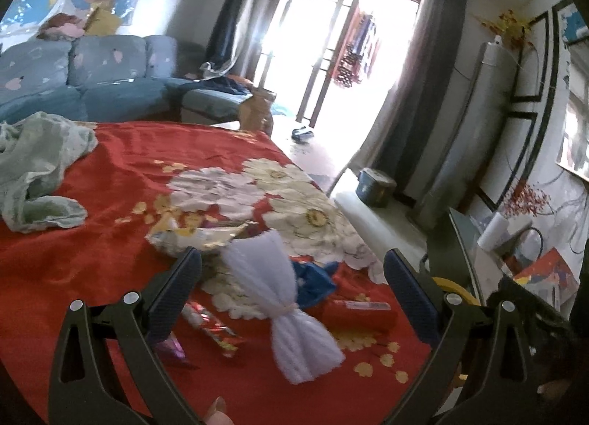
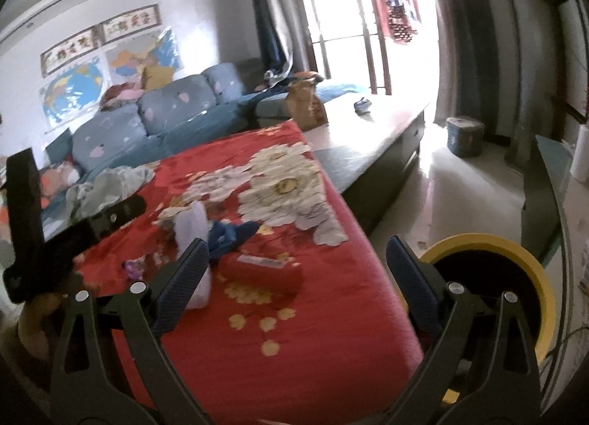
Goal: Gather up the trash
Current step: 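Move both grippers back to the bedspread toward the next foam sleeve and wrappers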
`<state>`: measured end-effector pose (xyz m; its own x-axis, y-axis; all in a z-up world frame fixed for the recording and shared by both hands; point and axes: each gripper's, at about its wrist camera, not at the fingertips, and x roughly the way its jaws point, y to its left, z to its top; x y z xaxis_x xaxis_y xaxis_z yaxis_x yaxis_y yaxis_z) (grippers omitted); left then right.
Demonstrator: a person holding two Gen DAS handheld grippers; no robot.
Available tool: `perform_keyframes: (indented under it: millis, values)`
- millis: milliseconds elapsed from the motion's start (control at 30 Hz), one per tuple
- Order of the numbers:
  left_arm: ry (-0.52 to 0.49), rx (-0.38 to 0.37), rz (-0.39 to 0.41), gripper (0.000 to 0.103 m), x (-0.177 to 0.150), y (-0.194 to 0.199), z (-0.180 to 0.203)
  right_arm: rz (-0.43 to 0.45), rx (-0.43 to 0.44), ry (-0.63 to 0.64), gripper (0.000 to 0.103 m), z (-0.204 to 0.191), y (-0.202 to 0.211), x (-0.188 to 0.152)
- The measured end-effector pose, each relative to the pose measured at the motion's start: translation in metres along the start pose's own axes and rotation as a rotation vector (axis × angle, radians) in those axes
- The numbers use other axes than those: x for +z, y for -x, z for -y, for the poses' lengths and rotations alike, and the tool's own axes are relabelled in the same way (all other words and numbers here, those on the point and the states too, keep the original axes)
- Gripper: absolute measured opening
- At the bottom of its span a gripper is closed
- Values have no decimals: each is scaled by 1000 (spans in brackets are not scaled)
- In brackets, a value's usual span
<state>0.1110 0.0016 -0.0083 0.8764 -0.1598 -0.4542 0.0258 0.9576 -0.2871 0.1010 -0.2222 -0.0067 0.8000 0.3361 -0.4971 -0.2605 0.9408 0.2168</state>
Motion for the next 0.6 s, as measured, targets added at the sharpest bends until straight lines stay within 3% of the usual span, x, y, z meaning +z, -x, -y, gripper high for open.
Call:
perform_keyframes:
  millis: [600]
  values:
    - [112,78,29,96,4,16,-63,-79,73,101,89,-57,-25,-9]
